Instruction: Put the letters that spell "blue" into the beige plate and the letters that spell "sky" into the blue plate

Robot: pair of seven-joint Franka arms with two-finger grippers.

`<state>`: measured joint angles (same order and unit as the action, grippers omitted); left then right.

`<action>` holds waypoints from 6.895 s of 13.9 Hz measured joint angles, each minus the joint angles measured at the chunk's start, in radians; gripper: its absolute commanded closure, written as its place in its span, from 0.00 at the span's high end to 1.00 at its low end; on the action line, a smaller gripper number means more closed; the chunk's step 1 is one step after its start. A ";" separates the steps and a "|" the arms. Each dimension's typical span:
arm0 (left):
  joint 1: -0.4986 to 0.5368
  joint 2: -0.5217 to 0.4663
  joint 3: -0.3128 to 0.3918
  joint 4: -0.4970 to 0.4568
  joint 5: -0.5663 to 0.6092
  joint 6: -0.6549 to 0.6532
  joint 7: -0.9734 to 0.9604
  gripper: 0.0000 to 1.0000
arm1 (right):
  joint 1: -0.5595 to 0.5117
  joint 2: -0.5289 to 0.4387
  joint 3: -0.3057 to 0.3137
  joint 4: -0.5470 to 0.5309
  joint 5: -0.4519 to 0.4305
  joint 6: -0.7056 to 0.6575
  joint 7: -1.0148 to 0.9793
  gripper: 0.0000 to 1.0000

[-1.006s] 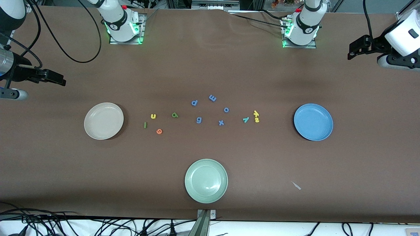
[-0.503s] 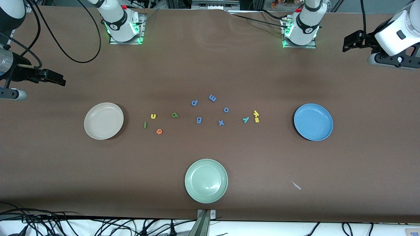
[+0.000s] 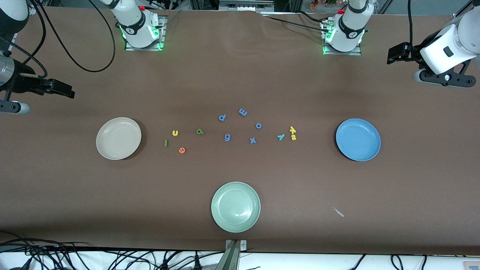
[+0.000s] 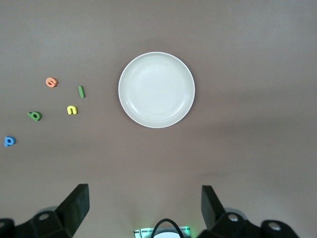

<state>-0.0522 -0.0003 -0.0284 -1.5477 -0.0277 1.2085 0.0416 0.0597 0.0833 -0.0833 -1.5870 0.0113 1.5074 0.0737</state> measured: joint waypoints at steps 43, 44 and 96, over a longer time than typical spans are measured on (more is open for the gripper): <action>0.056 -0.120 -0.004 -0.152 0.031 0.227 -0.002 1.00 | 0.000 0.001 0.000 0.001 0.000 -0.001 -0.001 1.00; 0.052 -0.120 -0.008 -0.162 0.030 0.234 -0.002 1.00 | 0.001 0.002 0.000 0.001 0.000 -0.002 -0.001 1.00; -0.363 0.520 -0.019 -0.523 -0.147 1.326 -0.017 0.00 | 0.196 0.432 -0.153 -0.292 0.108 0.643 -0.222 1.00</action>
<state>-0.4147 0.5196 -0.0478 -2.0711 -0.1748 2.5340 0.0248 0.2561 0.5149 -0.2362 -1.8795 0.1190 2.1504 -0.1479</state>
